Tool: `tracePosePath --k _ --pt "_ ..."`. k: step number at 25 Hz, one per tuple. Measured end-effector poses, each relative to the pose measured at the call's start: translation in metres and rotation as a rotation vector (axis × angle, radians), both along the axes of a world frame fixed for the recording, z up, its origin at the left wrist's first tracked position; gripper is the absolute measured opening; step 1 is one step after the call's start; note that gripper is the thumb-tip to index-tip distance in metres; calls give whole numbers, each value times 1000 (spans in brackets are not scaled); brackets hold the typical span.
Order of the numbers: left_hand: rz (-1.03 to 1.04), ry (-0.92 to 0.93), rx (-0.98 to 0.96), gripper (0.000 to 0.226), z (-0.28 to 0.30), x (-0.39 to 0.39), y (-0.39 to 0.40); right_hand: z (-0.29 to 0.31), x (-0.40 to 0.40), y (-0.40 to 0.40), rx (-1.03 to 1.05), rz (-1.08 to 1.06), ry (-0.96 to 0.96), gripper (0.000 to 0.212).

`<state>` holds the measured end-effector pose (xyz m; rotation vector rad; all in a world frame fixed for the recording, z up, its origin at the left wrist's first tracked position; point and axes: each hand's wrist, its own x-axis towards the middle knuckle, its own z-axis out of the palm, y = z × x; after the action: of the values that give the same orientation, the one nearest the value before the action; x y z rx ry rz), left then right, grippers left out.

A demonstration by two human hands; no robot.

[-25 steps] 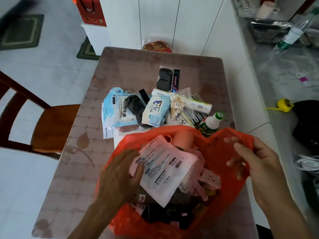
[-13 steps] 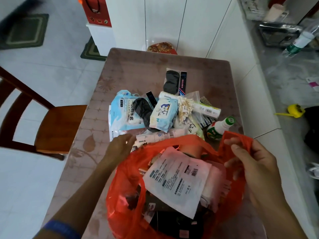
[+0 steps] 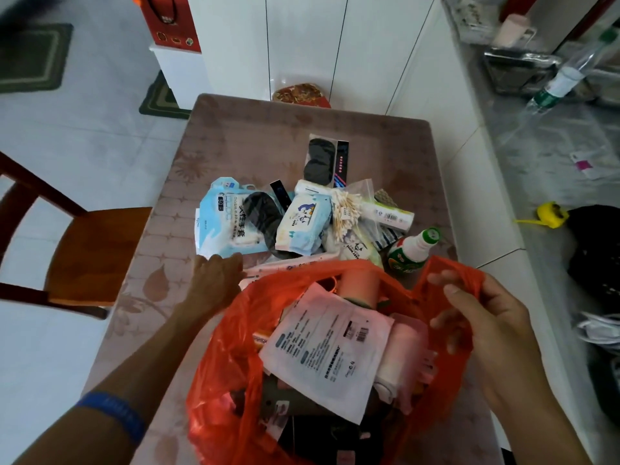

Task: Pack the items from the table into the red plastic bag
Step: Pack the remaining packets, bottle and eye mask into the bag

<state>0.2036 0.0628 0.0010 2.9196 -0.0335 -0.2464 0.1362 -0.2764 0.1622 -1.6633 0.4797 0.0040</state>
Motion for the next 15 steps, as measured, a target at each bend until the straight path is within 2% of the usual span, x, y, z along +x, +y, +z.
tracePosePath --k 2,4,5,7,9,11,13,15 --pt "-26 -171 117 23 36 -7 6 2 1 -2 1 1 -1 17" --pt "2 -373 143 18 91 -26 16 3 2 -7 13 5 -14 17" --pt "29 -441 97 11 118 -37 30 4 3 -9 25 8 -18 17" --pt "123 -466 -107 14 165 -69 57 4 3 -9 41 23 -8 15" --pt "183 -308 -376 21 191 -100 70 6 2 -9 57 39 -4 14" --pt "237 -7 -618 18 192 -111 58 11 3 -11 82 39 0 14" --pt "184 235 -561 19 175 -113 30 17 3 -14 106 33 1 14" --pt "182 297 -461 19 144 -108 1 23 2 -16 118 31 -5 14"
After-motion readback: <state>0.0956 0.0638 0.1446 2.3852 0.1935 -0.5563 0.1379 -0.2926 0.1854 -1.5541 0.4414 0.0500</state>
